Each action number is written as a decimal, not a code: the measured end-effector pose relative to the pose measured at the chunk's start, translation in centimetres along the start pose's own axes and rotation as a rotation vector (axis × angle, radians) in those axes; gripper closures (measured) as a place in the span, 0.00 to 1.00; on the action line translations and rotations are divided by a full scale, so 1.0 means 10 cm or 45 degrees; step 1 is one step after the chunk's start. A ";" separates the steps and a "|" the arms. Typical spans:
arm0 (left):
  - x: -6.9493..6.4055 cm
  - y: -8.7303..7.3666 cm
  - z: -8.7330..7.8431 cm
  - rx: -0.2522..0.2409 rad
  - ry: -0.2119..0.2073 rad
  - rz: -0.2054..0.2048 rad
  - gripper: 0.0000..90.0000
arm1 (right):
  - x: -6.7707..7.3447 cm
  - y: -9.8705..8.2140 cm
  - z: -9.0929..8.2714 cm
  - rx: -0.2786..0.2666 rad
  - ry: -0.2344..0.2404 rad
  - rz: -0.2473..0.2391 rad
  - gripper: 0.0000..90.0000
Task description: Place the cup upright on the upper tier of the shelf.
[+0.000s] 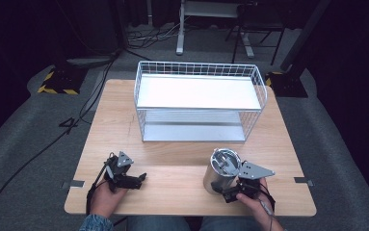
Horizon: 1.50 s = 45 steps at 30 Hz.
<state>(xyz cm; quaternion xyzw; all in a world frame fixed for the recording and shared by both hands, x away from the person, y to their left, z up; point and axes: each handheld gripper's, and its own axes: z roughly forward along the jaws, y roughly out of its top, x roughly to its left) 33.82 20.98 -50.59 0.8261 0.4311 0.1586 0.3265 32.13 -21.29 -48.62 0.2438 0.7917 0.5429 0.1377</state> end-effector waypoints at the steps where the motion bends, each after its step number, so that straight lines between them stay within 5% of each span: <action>1: 0.00 0.00 0.00 0.000 0.000 0.000 0.06 | 0.00 0.00 0.00 0.000 -0.002 -0.001 0.02; 22: 0.00 0.00 0.00 0.000 0.000 0.000 0.06 | 0.03 0.13 -0.09 0.042 -0.050 -0.039 0.04; 45: 0.00 0.00 0.00 0.000 0.000 0.000 0.06 | -0.11 0.69 -0.34 0.019 -0.135 -0.026 0.04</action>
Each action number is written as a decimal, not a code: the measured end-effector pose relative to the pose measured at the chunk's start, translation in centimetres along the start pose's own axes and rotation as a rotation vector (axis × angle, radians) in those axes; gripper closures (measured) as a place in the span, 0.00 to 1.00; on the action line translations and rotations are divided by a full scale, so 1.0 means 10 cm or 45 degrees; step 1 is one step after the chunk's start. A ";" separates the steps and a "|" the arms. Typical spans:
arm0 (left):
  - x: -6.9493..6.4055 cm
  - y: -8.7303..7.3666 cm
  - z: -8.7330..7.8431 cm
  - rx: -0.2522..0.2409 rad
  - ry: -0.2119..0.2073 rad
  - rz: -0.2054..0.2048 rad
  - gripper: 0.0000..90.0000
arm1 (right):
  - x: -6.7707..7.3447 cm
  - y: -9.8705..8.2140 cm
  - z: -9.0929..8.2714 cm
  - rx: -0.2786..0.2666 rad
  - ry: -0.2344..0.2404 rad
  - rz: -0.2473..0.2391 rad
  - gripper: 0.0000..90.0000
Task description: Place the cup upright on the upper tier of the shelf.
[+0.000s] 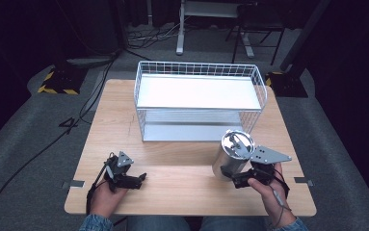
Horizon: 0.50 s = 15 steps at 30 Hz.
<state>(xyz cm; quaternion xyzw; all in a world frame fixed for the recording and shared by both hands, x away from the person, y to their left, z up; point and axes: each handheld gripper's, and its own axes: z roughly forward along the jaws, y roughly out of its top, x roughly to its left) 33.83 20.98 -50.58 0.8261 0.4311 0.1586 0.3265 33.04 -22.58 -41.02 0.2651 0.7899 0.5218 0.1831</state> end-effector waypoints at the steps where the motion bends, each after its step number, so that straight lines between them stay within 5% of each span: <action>1: 0.00 0.00 0.00 0.000 0.000 0.000 0.06 | -0.01 0.03 -0.01 -0.002 0.001 0.000 0.04; 15: 0.00 0.00 0.00 0.000 0.000 0.000 0.06 | -0.09 0.45 -0.06 -0.019 -0.010 0.000 0.04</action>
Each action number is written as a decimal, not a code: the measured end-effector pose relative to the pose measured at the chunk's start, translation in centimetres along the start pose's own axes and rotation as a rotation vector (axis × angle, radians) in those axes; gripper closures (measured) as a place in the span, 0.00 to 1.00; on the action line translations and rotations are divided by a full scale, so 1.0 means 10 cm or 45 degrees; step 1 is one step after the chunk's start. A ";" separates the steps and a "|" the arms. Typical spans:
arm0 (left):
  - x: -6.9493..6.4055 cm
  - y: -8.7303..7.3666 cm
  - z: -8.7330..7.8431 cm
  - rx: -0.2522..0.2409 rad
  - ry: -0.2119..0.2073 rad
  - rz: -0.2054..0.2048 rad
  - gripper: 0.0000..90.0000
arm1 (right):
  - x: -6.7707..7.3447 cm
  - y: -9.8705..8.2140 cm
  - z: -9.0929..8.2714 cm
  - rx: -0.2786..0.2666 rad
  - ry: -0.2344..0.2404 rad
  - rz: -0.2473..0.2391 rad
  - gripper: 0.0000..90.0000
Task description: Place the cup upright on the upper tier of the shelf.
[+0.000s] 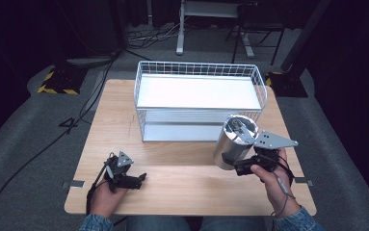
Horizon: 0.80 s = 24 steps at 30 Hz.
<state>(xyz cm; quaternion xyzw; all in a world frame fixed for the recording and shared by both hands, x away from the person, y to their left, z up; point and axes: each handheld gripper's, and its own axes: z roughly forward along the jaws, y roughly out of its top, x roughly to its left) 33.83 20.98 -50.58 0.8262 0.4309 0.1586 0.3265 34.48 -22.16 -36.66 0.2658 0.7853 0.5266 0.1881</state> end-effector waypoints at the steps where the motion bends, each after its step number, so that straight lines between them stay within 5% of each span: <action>1: 0.00 0.00 0.00 0.000 0.000 0.000 0.06 | -0.01 0.03 0.00 0.001 -0.003 -0.002 0.04; 24: 0.00 0.00 0.00 -0.003 -0.001 -0.003 0.06 | -0.22 0.64 -0.03 -0.019 -0.060 -0.030 0.04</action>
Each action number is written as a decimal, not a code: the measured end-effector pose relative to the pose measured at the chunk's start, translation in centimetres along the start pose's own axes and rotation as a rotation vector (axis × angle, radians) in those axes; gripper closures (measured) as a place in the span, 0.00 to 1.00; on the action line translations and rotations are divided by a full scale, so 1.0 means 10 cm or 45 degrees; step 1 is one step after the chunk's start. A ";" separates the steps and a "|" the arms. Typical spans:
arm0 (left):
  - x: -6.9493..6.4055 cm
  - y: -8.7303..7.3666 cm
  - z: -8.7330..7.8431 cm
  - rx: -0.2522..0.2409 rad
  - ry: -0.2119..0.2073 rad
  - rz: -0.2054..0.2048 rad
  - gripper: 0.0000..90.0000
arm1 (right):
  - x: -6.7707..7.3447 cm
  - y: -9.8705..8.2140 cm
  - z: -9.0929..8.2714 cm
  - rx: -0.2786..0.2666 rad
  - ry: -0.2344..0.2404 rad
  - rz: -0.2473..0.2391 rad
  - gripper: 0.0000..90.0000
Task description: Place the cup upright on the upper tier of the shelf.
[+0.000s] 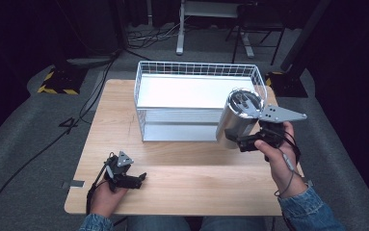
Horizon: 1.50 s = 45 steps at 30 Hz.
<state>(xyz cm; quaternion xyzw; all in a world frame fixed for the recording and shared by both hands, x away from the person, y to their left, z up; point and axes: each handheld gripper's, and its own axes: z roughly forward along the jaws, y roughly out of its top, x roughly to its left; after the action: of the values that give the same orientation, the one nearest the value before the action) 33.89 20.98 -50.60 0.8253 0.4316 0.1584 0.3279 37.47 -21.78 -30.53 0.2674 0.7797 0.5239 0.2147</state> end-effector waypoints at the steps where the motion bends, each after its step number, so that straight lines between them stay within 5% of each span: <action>1: 0.00 0.00 0.00 0.000 0.000 0.000 0.06 | -0.03 0.06 0.02 0.000 -0.001 0.002 0.04; 22: 0.00 0.00 0.00 0.000 0.005 -0.002 0.07 | -0.29 0.57 0.38 0.002 -0.070 -0.013 0.04; 31: 0.00 0.00 0.00 0.002 0.005 -0.002 0.07 | -0.42 0.79 0.66 -0.004 -0.104 0.005 0.04; 45: 0.01 0.00 0.00 0.003 0.002 -0.005 0.07 | -0.51 0.91 1.08 0.005 -0.141 -0.002 0.04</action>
<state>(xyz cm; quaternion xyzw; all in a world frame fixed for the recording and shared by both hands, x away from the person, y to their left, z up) 33.92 21.04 -50.56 0.8247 0.4337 0.1579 0.3271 49.77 -14.65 -25.69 0.2959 0.7679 0.5065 0.2574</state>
